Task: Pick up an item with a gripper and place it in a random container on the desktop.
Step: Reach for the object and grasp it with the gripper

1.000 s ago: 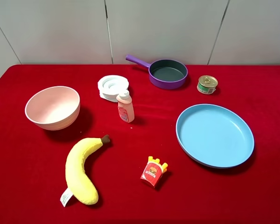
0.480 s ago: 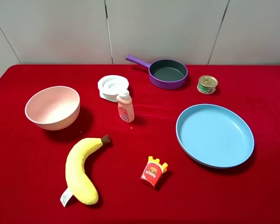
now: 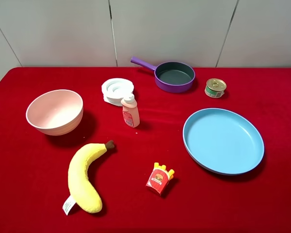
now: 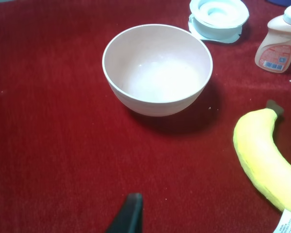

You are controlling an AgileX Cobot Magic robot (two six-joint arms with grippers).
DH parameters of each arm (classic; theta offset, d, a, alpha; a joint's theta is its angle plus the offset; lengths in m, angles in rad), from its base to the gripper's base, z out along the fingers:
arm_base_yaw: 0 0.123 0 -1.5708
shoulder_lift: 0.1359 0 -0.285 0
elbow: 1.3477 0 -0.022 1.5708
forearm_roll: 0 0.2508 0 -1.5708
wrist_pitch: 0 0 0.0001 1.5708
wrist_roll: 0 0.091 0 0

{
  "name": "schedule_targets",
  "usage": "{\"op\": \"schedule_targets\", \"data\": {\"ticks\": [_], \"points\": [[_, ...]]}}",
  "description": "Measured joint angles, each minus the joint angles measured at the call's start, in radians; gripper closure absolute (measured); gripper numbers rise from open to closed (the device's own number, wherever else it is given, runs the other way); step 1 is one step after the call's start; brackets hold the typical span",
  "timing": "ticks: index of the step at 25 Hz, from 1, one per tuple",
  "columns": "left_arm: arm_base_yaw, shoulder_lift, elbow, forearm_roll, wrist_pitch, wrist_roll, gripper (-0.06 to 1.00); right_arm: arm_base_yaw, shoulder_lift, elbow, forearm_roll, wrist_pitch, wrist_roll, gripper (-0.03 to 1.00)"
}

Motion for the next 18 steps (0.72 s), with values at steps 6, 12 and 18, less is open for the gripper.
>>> {"op": "schedule_targets", "data": {"ticks": [6,12,18], "points": [[0.0,0.0,0.0,0.0,0.0,0.0,0.03,0.0,0.085,-0.006,0.0,-0.003,0.0,0.27],[0.0,0.0,0.0,0.0,0.0,0.0,0.03,0.0,0.264,-0.049,0.0,-0.047,-0.02,0.27],[0.0,0.0,0.0,0.0,0.0,0.0,0.03,0.0,0.445,-0.101,0.0,-0.105,-0.057,0.27]]}}
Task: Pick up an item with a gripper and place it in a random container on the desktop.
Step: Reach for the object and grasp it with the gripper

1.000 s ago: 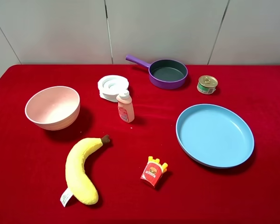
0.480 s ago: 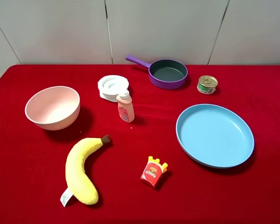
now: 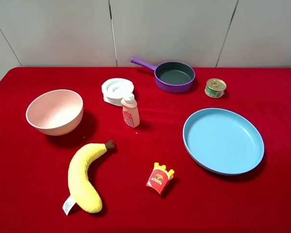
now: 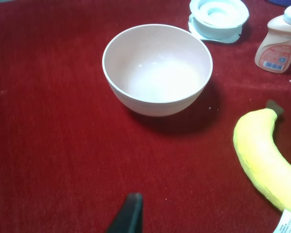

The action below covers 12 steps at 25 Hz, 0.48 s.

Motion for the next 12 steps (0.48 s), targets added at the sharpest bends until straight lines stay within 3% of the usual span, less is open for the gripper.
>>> {"op": "schedule_targets", "data": {"ticks": [12], "points": [[0.0,0.0,0.0,0.0,0.0,0.0,0.03,0.0,0.311,-0.096,0.0,-0.067,-0.067,0.27]]}}
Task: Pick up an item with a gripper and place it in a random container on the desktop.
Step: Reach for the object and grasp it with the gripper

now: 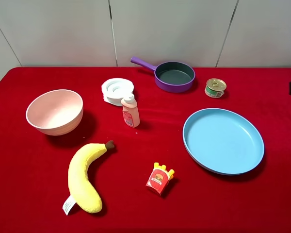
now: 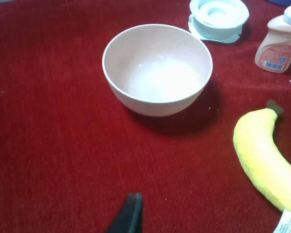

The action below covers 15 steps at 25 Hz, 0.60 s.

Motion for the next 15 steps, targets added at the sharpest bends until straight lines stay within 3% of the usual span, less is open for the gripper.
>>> {"op": "schedule_targets", "data": {"ticks": [8,15], "points": [[0.0,0.0,0.0,0.0,0.0,0.0,0.03,0.0,0.141,-0.051,0.0,-0.025,-0.004,0.27],[0.0,0.0,0.0,0.0,0.0,0.0,0.03,0.0,0.24,-0.052,0.0,-0.12,-0.004,0.27]]}}
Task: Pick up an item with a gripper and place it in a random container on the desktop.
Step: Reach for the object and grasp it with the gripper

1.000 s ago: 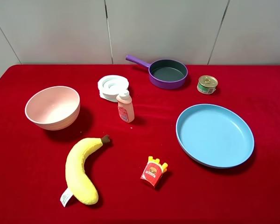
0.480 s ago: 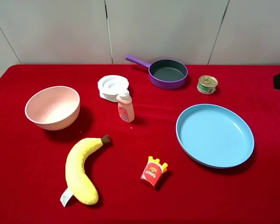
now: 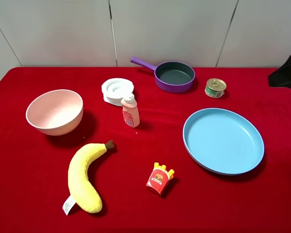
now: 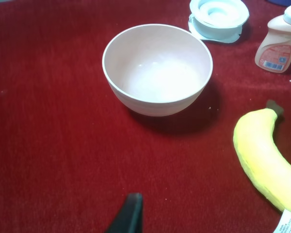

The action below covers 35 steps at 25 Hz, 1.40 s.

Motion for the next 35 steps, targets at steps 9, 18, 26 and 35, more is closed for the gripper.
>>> {"op": "schedule_targets", "data": {"ticks": [9,18,26,35], "points": [[0.0,0.0,0.0,0.0,0.0,0.0,0.03,0.039,0.192,-0.091,0.001,-0.084,-0.006,0.27],[0.0,0.0,0.0,0.0,0.0,0.0,0.03,0.069,0.406,-0.239,0.001,-0.111,-0.015,0.27],[0.0,0.0,0.0,0.0,0.0,0.0,0.03,0.069,0.572,-0.352,0.001,-0.116,-0.046,0.27],[0.0,0.0,0.0,0.0,0.0,0.0,0.03,0.069,0.734,-0.457,0.001,-0.136,-0.083,0.27]]}}
